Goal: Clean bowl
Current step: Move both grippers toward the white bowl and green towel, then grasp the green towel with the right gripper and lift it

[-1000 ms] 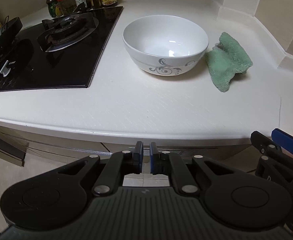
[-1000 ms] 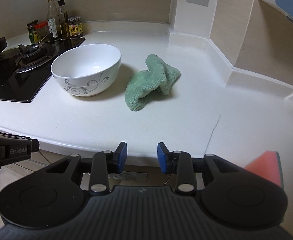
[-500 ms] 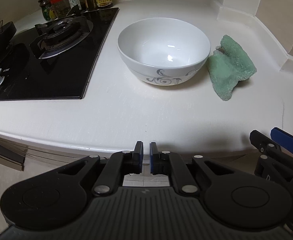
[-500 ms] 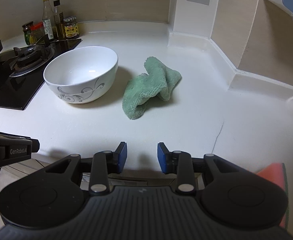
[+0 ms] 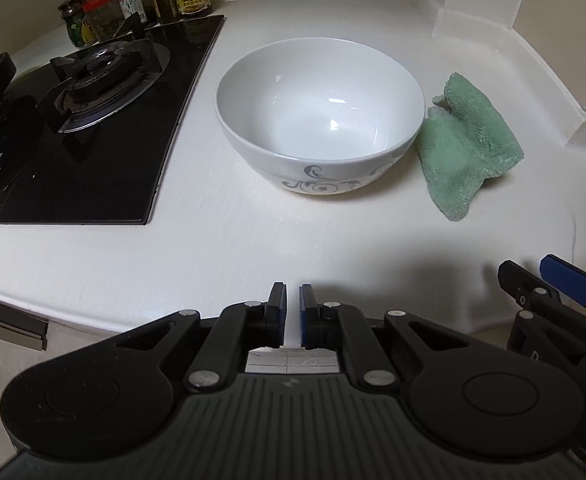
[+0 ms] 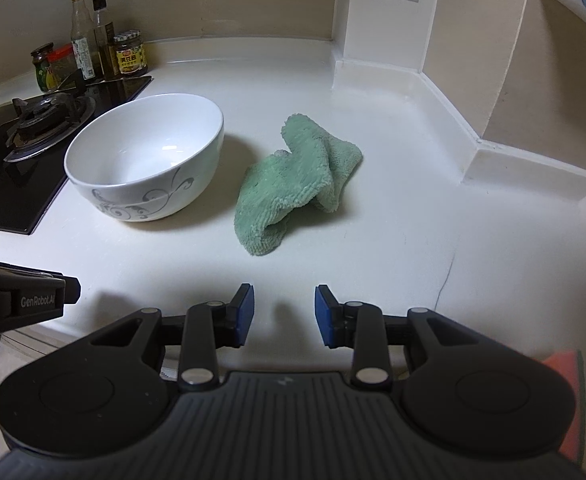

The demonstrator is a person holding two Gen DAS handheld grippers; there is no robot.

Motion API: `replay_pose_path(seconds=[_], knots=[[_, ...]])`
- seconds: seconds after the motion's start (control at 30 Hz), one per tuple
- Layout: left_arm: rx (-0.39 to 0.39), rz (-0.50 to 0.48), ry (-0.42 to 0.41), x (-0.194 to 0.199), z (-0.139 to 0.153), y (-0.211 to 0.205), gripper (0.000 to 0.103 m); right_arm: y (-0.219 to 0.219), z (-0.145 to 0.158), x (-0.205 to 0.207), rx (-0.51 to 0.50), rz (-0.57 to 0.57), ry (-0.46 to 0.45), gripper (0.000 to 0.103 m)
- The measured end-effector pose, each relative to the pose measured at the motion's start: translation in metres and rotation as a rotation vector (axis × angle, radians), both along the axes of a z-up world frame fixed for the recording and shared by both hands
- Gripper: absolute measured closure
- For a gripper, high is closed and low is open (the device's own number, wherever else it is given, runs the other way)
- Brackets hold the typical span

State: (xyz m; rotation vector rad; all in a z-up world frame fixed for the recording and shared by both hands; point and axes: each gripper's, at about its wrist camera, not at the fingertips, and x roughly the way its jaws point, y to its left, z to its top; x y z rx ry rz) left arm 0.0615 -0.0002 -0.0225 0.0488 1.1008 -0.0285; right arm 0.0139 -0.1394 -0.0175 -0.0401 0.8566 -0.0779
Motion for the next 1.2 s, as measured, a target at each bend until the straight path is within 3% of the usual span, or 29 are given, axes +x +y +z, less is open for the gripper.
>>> replay_pose_path(seconds=[1.2], knots=[[-0.013, -0.024, -0.006, 0.052, 0.001, 0.004, 0.097, -0.004, -0.001, 0.047, 0.005, -0.016, -0.009, 0.074]])
